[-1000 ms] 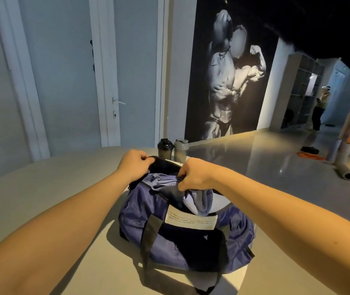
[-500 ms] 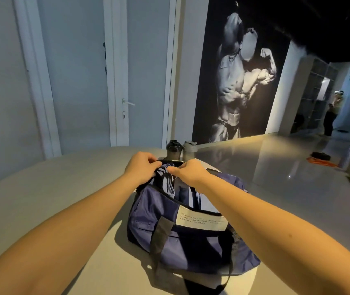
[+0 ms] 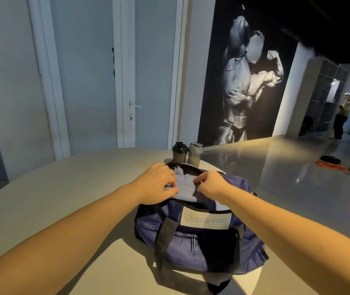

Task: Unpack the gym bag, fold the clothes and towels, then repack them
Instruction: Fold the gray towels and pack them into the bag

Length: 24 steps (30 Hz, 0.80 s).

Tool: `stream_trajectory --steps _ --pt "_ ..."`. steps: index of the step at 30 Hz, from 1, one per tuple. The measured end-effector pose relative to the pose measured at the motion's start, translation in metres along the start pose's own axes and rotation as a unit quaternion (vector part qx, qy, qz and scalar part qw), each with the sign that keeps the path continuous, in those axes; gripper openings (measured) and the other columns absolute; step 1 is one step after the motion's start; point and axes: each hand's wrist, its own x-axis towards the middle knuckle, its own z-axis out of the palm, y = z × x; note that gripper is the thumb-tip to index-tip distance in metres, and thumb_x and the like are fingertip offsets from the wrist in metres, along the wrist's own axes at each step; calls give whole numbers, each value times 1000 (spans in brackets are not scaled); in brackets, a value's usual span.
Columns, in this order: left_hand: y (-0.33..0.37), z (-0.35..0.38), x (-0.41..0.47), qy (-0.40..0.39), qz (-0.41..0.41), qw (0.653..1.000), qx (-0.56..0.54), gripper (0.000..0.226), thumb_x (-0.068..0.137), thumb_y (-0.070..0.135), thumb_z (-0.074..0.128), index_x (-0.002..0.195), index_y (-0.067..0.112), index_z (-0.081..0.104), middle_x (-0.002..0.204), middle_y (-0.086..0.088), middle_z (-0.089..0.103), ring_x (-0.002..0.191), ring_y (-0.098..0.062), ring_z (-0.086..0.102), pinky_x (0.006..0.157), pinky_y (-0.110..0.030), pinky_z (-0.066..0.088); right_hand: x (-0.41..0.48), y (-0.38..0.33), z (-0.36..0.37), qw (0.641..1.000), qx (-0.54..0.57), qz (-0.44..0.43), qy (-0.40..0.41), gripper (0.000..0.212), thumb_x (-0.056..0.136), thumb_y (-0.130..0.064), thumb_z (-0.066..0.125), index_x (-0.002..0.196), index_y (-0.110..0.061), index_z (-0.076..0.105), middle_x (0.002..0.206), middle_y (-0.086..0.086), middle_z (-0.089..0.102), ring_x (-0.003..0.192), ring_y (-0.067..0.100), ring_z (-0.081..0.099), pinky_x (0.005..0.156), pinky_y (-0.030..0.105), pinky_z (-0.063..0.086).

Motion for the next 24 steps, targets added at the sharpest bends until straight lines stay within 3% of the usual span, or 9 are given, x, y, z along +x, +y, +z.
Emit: stream_trajectory --steps 3,6,8,9,12,14,16,20,24 --pt "-12 9 -9 -59 -37 998 6 50 96 61 29 89 32 70 86 14 67 82 -5 55 111 -35 31 -5 10 -5 957 -263 -110 -46 30 94 -14 65 123 -19 72 115 5 71 98 25 65 82 31 58" --pt "-15 13 -12 -81 -31 996 21 49 98 59 30 91 32 70 86 14 65 86 -8 54 108 -36 32 -9 -10 -10 909 -393 -138 24 23 94 -29 63 112 -18 72 101 6 67 88 27 62 70 35 55" --pt "-14 13 -13 -85 -23 996 30 43 102 54 34 92 32 70 89 14 65 90 -11 52 105 -37 34 -9 -20 -8 912 -344 -217 55 24 96 -30 57 111 -19 71 107 6 65 96 29 62 76 39 55" --pt "-13 12 -13 -83 -23 996 26 41 103 51 36 94 32 71 92 15 66 92 -11 52 106 -38 33 -9 -24 -6 918 -305 -252 22 27 96 -28 54 117 -21 70 117 8 64 109 32 60 86 44 55" --pt "-5 9 -20 -67 -33 997 -2 37 105 48 37 112 32 70 109 16 68 102 -8 54 112 -38 29 -1 -33 -2 906 -321 -241 -137 51 99 -22 49 149 -31 46 163 10 28 151 34 21 119 53 27" --pt "1 7 -27 -43 -47 998 -27 38 105 51 38 128 33 62 123 15 64 113 -9 51 116 -35 25 6 -40 -3 893 -344 -209 -202 60 100 -20 47 156 -38 32 168 5 11 152 36 14 121 55 23" --pt "2 4 -34 -24 -69 996 -42 39 102 55 43 132 33 56 122 14 59 113 -12 45 109 -29 26 16 -43 -3 880 -360 -192 -243 62 100 -20 46 156 -43 28 167 2 11 150 38 20 119 55 26" --pt "-12 -5 -46 -7 -55 995 -82 23 98 53 52 91 36 67 97 19 55 103 -5 40 100 -26 26 33 -51 5 859 -402 -157 -275 59 101 -37 47 156 -44 26 166 1 17 151 33 20 119 53 21" --pt "-20 -4 -52 33 -81 981 -172 20 95 37 63 76 36 54 108 23 52 115 1 35 97 -27 36 38 -54 21 858 -367 -145 -329 58 102 -26 49 156 -40 32 169 -1 12 155 24 13 121 48 19"
